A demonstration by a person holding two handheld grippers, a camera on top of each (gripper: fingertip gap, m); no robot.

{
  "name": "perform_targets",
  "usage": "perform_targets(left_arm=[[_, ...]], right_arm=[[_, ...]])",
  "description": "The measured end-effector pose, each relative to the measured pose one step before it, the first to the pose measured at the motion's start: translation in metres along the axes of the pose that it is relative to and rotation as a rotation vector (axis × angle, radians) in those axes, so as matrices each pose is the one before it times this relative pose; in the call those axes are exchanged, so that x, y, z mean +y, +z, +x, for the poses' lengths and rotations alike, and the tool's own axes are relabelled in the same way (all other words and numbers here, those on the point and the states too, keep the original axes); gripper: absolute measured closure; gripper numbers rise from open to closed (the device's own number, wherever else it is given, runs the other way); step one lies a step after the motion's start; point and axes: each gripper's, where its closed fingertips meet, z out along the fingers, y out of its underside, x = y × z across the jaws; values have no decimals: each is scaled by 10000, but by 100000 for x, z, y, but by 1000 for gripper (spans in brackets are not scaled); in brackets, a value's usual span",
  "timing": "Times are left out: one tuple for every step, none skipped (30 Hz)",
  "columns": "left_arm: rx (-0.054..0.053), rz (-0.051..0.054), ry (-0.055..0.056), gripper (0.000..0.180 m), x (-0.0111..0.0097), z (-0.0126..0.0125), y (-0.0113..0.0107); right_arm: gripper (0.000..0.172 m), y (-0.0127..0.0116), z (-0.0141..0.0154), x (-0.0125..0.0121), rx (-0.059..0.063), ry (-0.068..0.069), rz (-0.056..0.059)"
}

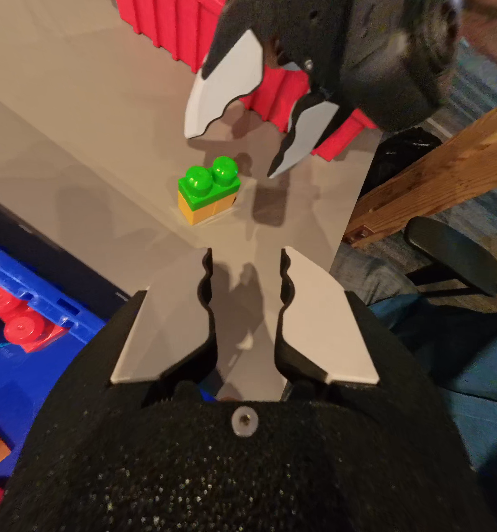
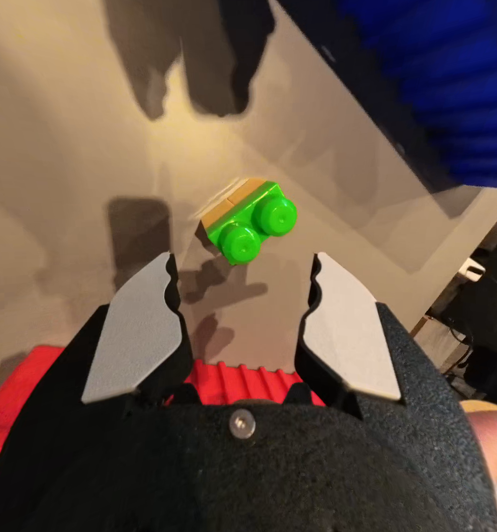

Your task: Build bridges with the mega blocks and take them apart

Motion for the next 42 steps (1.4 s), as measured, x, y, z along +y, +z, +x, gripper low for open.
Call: perform_targets(left_arm=[[113, 65, 12, 137, -156, 171, -48], [119, 77, 12, 138, -159, 156, -94], [137, 82, 17, 139, -156, 172, -121], [135, 72, 21, 140, -119, 155, -132], [129, 47, 16, 141, -52, 141, -132], [125, 18, 15, 142, 10, 107, -133], [109, 7, 8, 143, 38, 90, -143], [79, 12, 4, 143, 43, 31, -133], [65, 20, -7, 144, 33, 17, -115], [78, 17, -18, 144, 39, 30, -76], [80, 12, -17, 144, 39, 42, -33], [79, 3, -11, 144, 65, 40, 11], [87, -8, -9, 145, 72, 52, 64], [87, -23, -22, 145, 93, 32, 103], [54, -56, -28, 145, 130, -31, 124], [14, -70, -26, 145, 139, -105, 145], [13, -56, -28, 145, 98, -99, 151], [18, -35, -30, 145, 43, -67, 145], [18, -26, -14, 145, 3, -42, 158], [15, -30, 2, 145, 11, -9, 165], [13, -44, 17, 145, 30, 18, 162], [22, -51, 35, 145, 57, 42, 166], [18, -54, 34, 145, 68, 52, 147], [-9, -57, 14, 145, 88, 11, 129], [-38, -62, 0, 145, 109, -45, 107], [-73, -63, 4, 145, 101, -84, 87], [-114, -54, 12, 145, 75, -126, 54], [-128, -46, 26, 145, 47, -123, 46], [-99, -36, 39, 145, 24, -59, 50], [-40, -21, 41, 145, -6, 38, 67], [0, -14, 37, 145, -19, 106, 98], [19, -26, 32, 145, -6, 109, 140], [19, -54, 30, 145, 46, 108, 180], [11, -69, 29, 145, 56, 85, 216], [11, -75, 20, 145, 62, 81, 239], [10, -83, 16, 145, 71, 84, 262], [7, -95, 26, 145, 86, 92, 260], [1, -93, 36, 145, 75, 95, 274], [2, -80, 29, 145, 59, 77, 284], [8, -85, 15, 145, 79, 58, 291], [11, -86, 22, 145, 75, 48, 287], [16, -83, 37, 145, 92, 51, 285]], right_arm=[[83, 70, 225, 50, -277, -352, -138], [83, 212, 216, 270, -281, -381, -277], [83, 337, 397, 385, -105, -434, -384], [83, 401, 280, 153, -107, -448, -250], [83, 427, 128, -193, -150, -348, -57], [83, 407, 11, -286, -171, -334, -23], [83, 403, -73, -158, -195, -344, -105], [83, 367, -13, -157, -141, -278, -76], [83, 299, -31, -266, -138, -239, 30], [83, 289, -82, -279, -156, -191, 56], [83, 317, -104, -92, -129, -224, -63], [83, 334, -94, -26, -98, -199, -83], [83, 315, -115, -35, -86, -199, -51], [83, 302, 45, -56, 27, -180, -31], [83, 231, 61, -33, 22, -172, -49], [83, 171, -76, -27, -123, -115, -45], [83, 138, 12, -10, -82, -73, -44], [83, 137, 12, -19, -65, -69, -18], [85, 159, -92, -11, -131, -37, -16], [88, 159, -10, -4, -57, 0, -18], [91, 87, 63, -29, 40, -26, 23], [92, -6, 21, -33, 3, 29, 42], [92, -50, -135, 41, -155, 212, -1], [93, -83, -156, 57, -200, 334, 18], [93, -72, 230, 119, 84, 417, 48], [93, -120, 279, 192, 92, 551, 82], [93, -159, 207, 124, -55, 826, 234], [93, -213, 448, 158, 62, 988, 254], [93, -176, 463, 321, 130, 933, 130], [93, -58, 298, 571, 72, 924, -94], [93, 67, 319, 668, 143, 1020, -211], [93, 176, 146, 529, 65, 1074, -137], [93, 231, -63, 285, -67, 1102, 9], [92, 219, -169, 107, -114, 918, 131], [92, 175, -174, 113, -83, 729, 105], [92, -23, -23, 52, 10, 568, 78], [92, -35, -4, 64, 64, 283, 29], [92, -17, -25, 99, 62, 135, -33], [92, -8, -69, 96, 10, 118, -67], [92, 16, -95, 49, -27, 79, -47], [92, 0, -25, -16, 13, 42, 0], [92, -7, -6, 16, 11, 36, 4]])
